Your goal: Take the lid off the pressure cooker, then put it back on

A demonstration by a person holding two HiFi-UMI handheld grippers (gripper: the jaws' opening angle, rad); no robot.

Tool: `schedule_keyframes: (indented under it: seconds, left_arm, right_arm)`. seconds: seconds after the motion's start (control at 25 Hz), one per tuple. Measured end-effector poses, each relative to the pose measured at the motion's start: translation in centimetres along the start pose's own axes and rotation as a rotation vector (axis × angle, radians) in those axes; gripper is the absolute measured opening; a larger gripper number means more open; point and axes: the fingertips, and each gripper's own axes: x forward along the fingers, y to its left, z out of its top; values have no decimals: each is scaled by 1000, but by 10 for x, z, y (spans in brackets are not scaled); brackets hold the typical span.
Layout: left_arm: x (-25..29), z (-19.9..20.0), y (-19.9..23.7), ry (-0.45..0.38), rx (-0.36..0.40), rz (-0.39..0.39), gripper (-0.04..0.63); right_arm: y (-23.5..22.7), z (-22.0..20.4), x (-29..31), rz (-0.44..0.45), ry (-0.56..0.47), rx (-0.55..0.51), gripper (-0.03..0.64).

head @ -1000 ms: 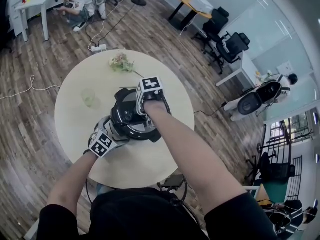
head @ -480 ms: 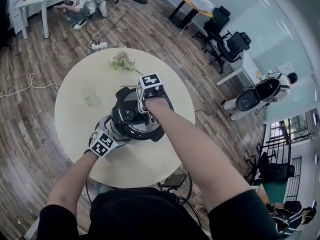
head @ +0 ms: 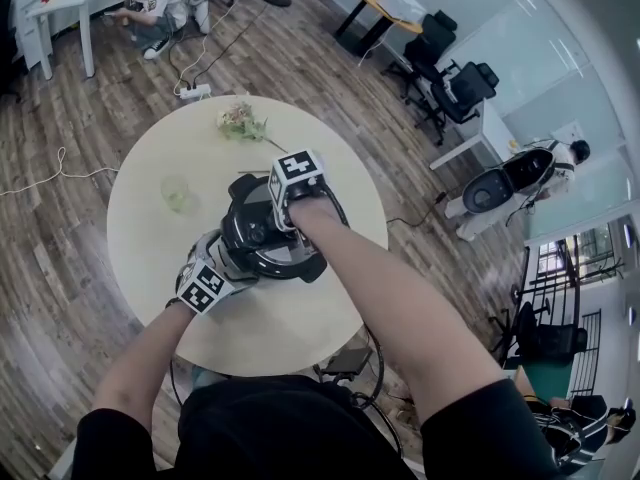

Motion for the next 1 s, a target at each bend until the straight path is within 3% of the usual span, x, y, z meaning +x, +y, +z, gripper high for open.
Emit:
schedule_keyframes:
  seconds: [0.24, 0.52, 0.76, 1.0]
  left_arm:
    - [0, 1, 1, 7, -1, -1, 591]
    - [2, -4, -2, 10, -5, -1, 591]
    - [2, -4, 1, 15, -7, 2, 591]
    - [3, -7, 1, 7, -2, 3, 591]
  right_arm:
    - [1, 1, -3, -17, 21, -166, 293]
    - [4, -4, 0, -66, 36, -529, 296]
    - [8, 1, 0, -81, 25, -633, 302]
    - [9, 2, 2, -83, 28, -631, 304]
